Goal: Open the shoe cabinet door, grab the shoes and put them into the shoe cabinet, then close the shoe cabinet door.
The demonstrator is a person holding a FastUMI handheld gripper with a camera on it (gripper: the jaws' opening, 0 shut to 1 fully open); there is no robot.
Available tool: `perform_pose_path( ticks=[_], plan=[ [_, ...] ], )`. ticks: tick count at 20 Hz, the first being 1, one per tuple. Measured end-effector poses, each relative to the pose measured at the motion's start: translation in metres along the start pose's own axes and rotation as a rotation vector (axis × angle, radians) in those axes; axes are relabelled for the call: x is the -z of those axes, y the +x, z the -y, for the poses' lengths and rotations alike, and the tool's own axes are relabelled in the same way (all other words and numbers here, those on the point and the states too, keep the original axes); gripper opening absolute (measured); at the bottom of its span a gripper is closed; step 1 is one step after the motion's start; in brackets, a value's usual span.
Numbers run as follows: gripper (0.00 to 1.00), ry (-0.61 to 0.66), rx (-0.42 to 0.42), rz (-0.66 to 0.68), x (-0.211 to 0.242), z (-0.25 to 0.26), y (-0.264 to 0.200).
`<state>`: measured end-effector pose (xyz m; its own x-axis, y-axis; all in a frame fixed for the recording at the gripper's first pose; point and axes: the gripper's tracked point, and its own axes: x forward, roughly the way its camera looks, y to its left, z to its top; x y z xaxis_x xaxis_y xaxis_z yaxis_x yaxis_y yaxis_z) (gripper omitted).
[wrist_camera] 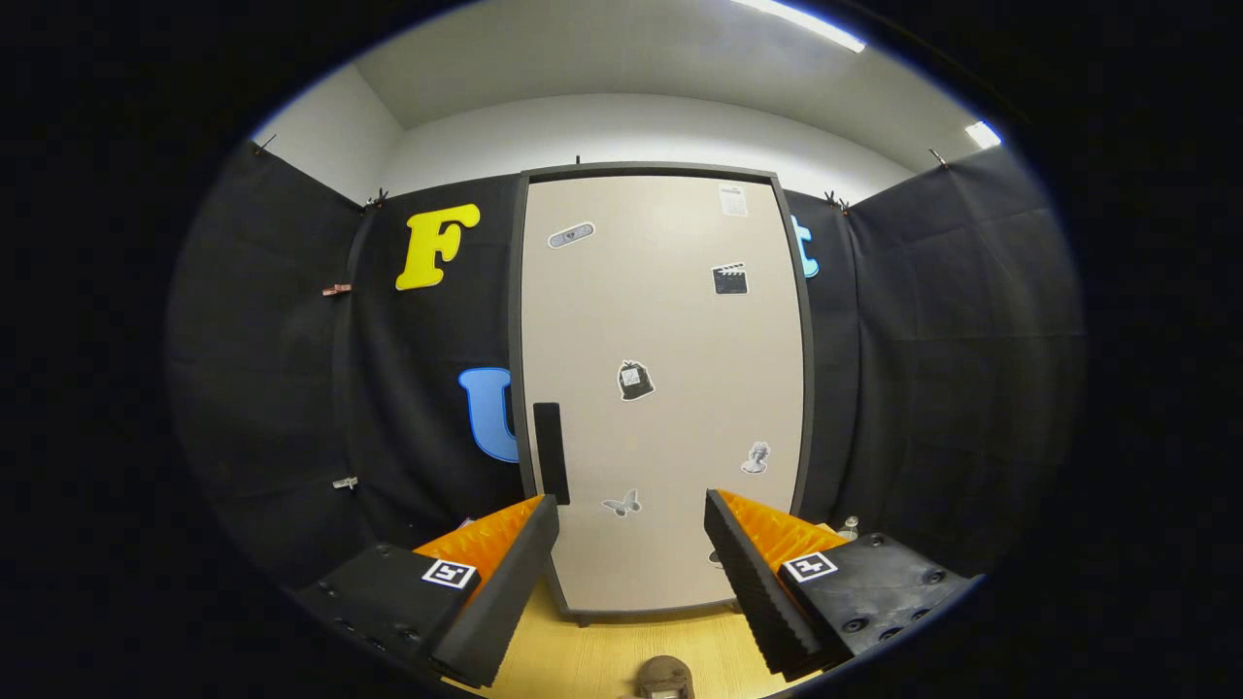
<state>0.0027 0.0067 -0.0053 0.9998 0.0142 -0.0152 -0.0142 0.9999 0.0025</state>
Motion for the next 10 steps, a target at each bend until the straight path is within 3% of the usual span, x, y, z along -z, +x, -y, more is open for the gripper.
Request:
perform_pose_path(
  ticks=[4,10],
  plan=[
    [0.98,0.016,-0.005,-0.021,0.006,-0.008,0.014],
    [0.98,0.029,-0.095,-0.061,0.021,-0.052,0.068]
  ],
)
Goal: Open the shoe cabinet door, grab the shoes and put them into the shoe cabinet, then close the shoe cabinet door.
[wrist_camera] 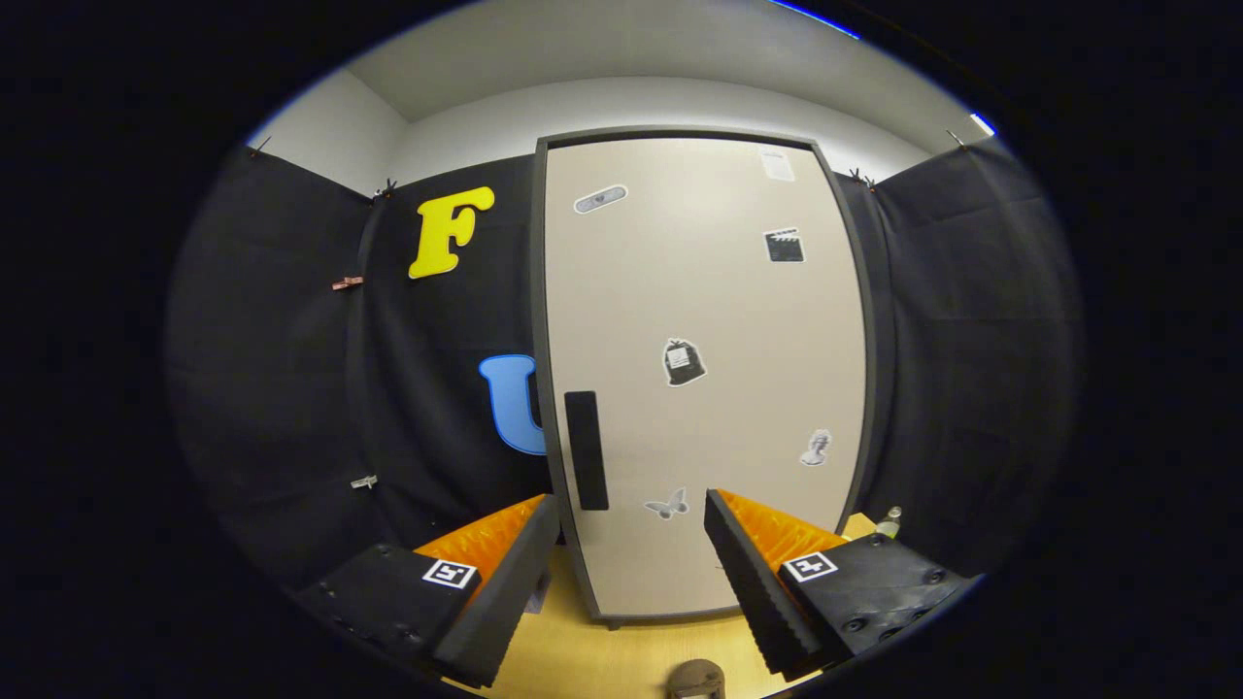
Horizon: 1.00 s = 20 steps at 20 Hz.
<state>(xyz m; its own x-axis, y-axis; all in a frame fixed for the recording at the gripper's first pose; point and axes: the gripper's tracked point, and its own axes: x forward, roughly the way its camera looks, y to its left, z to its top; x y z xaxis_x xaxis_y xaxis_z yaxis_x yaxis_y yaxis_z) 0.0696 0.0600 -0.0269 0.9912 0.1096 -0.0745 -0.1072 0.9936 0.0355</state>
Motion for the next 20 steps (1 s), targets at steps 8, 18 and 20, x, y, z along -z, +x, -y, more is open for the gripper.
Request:
perform_pose_path(
  ticks=[8,18,20],
  plan=[
    [0.98,0.022,-0.003,0.008,0.002,-0.017,0.082],
    [0.97,0.024,0.057,-0.008,0.02,-0.016,0.148],
    [0.97,0.011,0.083,-0.009,0.023,-0.012,0.15]
  ],
)
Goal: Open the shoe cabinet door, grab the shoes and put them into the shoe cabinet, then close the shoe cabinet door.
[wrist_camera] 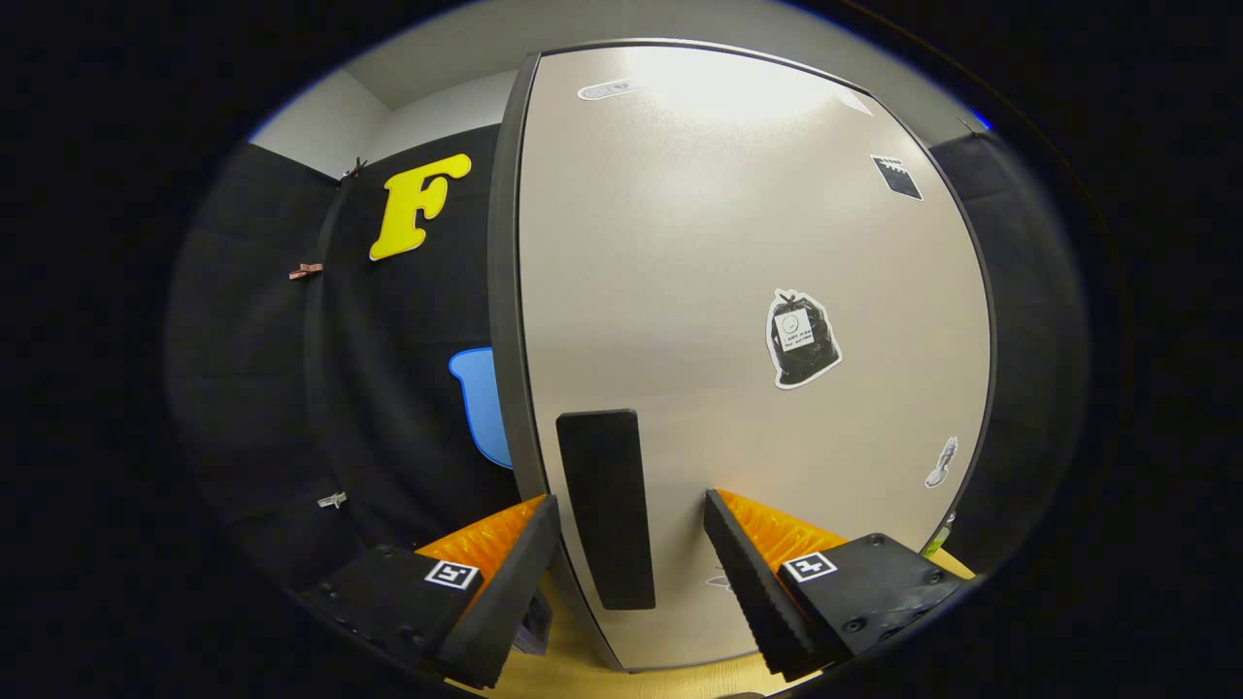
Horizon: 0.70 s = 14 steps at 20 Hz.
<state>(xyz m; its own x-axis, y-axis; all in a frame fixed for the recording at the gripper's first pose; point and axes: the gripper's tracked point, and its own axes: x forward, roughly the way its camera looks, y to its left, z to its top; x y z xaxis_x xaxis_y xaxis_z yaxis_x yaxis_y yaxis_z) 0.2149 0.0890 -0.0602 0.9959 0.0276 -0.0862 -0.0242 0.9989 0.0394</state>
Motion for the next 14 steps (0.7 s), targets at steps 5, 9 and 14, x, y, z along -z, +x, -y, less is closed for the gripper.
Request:
perform_pose_path(
  ticks=[5,9,14],
  plan=[
    [0.66,-0.007,-0.017,-0.001,0.001,-0.009,-0.001],
    [0.32,-0.019,-0.018,0.001,0.002,-0.009,-0.001],
    [0.32,-0.044,-0.036,0.001,0.001,-0.01,-0.009]
  ],
)
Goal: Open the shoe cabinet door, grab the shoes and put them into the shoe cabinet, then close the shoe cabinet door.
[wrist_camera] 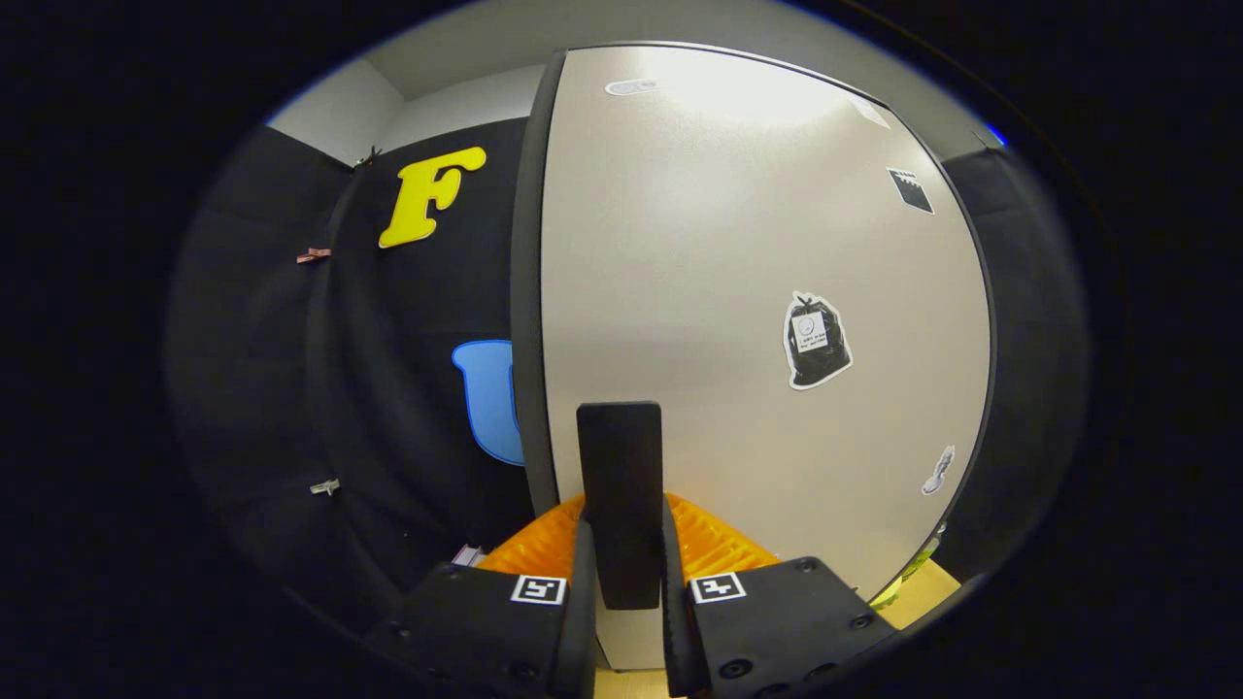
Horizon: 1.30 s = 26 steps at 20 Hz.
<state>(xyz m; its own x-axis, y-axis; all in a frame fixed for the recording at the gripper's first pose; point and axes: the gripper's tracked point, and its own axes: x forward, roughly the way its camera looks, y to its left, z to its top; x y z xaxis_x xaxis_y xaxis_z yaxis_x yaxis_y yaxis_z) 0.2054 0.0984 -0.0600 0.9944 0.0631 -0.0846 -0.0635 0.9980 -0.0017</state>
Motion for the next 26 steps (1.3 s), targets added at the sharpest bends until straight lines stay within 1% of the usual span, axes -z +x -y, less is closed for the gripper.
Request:
perform_pose_path(
  ticks=[3,14,19,26],
  plan=[
    [0.32,0.029,-0.03,-0.02,0.0,-0.002,-0.017],
    [0.32,0.055,-0.116,-0.038,0.0,0.021,-0.097],
    [0.31,0.035,-0.17,-0.041,-0.003,0.045,-0.139],
    [0.31,0.012,-0.255,-0.055,-0.008,0.095,-0.19]
  ],
)
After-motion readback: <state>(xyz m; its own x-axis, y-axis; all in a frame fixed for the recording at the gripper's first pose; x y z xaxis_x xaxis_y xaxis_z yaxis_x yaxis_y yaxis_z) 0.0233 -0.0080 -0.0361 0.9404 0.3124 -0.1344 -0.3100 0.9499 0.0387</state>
